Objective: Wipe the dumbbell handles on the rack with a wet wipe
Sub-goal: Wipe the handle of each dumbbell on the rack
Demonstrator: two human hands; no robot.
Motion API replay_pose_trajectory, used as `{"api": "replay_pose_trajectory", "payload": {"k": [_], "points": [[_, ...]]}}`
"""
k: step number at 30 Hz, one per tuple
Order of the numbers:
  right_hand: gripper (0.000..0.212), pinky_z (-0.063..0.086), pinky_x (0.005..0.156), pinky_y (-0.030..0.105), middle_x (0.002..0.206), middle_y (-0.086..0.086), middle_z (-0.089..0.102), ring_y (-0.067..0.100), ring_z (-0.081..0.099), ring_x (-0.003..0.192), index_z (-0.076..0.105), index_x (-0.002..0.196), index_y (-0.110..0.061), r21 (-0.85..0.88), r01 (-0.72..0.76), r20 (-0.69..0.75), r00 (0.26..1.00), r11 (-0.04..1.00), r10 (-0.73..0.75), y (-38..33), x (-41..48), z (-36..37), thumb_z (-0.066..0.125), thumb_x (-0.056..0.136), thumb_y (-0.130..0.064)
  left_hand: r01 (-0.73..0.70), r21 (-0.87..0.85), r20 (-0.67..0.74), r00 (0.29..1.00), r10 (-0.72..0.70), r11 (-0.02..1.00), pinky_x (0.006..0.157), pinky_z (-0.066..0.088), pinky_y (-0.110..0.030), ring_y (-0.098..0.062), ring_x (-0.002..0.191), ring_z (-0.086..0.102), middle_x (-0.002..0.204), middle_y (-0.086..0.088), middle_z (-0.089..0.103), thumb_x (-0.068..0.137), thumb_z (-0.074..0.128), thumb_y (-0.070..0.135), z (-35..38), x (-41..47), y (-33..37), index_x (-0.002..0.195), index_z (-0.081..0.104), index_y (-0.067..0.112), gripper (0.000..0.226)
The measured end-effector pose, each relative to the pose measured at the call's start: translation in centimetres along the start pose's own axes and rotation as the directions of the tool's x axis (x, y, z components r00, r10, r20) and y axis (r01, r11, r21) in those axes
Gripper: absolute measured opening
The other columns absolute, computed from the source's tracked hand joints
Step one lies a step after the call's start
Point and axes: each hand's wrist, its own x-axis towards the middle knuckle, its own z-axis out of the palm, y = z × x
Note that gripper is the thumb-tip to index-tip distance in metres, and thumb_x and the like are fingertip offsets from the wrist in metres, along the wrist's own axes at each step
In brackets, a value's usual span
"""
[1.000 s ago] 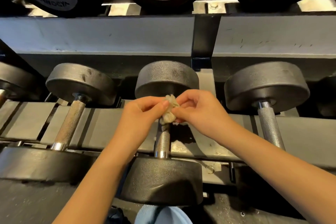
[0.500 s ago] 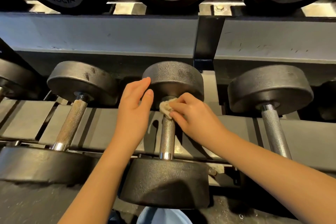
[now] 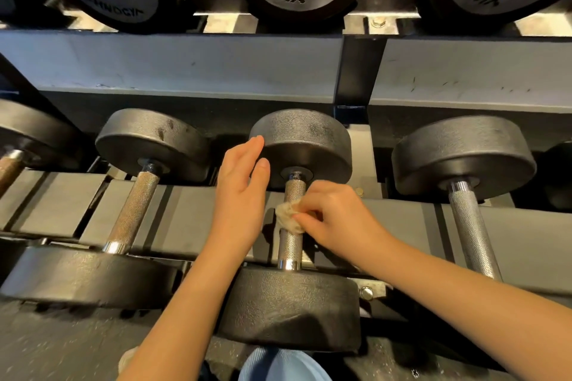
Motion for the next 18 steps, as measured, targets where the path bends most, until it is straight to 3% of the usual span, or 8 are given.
{"api": "replay_pose_trajectory", "payload": {"k": [6, 9, 11, 18], "points": [[0.017, 0.053, 0.063, 0.039, 0.081, 0.01, 0.063, 0.029, 0.063, 0.073, 0.071, 0.08, -0.003, -0.05, -0.065, -0.13, 0.99, 0.997, 0.058, 1.7, 1.6, -0.3, 0.059, 0.083, -0.014, 0.01, -0.007, 0.005, 1.0, -0.01, 1.0, 0.087, 0.026, 0.007, 0.023, 0.108, 0.037, 0.121, 0.022, 0.04, 0.101, 0.04, 0.017, -0.1, 0.1, -0.3, 0.138, 0.04, 0.026, 0.038], [0.02, 0.046, 0.069, 0.028, 0.089, 0.001, 0.056, 0.017, 0.057, 0.078, 0.07, 0.088, -0.005, 0.06, -0.114, -0.16, 0.98, 0.992, 0.122, 0.9, 0.9, 0.2, 0.061, 0.09, -0.022, 0.004, -0.003, 0.008, 1.0, -0.004, 1.0, 0.085, 0.027, 0.007, 0.026, 0.107, 0.037, 0.12, 0.023, 0.04, 0.101, 0.04, 0.017, 0.0, 0.0, -0.4, 0.139, 0.04, 0.025, 0.038], [0.021, 0.041, 0.068, 0.021, 0.092, -0.001, 0.053, 0.014, 0.053, 0.08, 0.069, 0.091, -0.007, 0.063, -0.133, -0.133, 0.981, 0.989, 0.141, 0.4, 0.6, 0.4, 0.065, 0.088, -0.027, 0.001, 0.003, 0.005, 1.0, -0.001, 1.0, 0.085, 0.027, 0.007, 0.026, 0.107, 0.037, 0.118, 0.027, 0.039, 0.101, 0.04, 0.017, 0.0, 0.0, -0.5, 0.138, 0.04, 0.025, 0.038], [0.008, 0.042, 0.062, 0.027, 0.08, -0.003, 0.05, 0.017, 0.054, 0.07, 0.071, 0.081, -0.005, 0.047, 0.004, 0.007, 1.0, 0.999, -0.004, -0.4, -1.7, 0.5, 0.066, 0.084, -0.01, 0.008, 0.013, 0.0, 1.0, -0.008, 1.0, 0.088, 0.028, 0.005, 0.014, 0.113, 0.039, 0.118, 0.028, 0.039, 0.1, 0.041, 0.018, 0.0, -0.1, -0.4, 0.134, 0.04, 0.033, 0.037]]}}
